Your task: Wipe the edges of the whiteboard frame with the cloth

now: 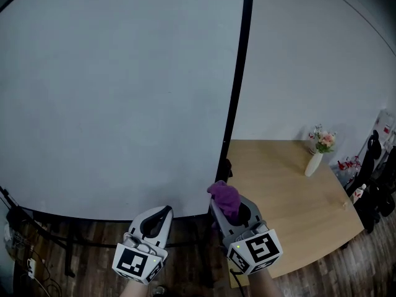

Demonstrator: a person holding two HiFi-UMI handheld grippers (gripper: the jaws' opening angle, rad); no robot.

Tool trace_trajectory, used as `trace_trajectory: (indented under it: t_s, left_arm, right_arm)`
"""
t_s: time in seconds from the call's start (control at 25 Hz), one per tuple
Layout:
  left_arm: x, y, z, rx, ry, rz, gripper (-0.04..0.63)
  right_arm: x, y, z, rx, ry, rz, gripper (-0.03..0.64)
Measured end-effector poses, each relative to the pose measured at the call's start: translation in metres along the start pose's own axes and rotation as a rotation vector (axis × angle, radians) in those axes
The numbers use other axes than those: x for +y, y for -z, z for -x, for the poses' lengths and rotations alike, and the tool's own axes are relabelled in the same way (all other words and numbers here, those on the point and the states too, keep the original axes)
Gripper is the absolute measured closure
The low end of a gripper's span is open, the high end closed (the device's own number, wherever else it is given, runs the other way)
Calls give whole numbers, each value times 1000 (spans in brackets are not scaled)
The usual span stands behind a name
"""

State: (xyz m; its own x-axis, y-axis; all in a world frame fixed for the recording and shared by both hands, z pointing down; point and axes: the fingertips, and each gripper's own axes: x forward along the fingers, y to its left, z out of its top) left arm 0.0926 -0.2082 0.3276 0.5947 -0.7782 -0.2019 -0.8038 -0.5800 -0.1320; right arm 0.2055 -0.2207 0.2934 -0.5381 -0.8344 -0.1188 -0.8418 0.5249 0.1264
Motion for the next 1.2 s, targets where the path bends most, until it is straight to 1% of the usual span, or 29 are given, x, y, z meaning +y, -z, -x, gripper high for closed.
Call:
trace_trajectory:
  t_s: [0.24,0.36,0.72,0.88,1.2]
  left_arm:
    - [-7,-4,8,6,-57,-17,578]
    - [-12,-6,14,7,-80,-25,578]
    - [-14,-3,24,28,-119,-45,578]
    - [-7,-6,25,28,-118,-51,578]
    - [4,-12,18,22,-88,-56,578]
  right_arm:
    - [-13,-22,-3,-16,-40,38,502]
    - [-19,-37,-4,-36,-52,36,502]
    - [-40,-91,-19,-94,-85,38,502]
    - [-48,-115,-31,-119,-67,59,502]
    - [-69,-169,-49,-167,10,132,502]
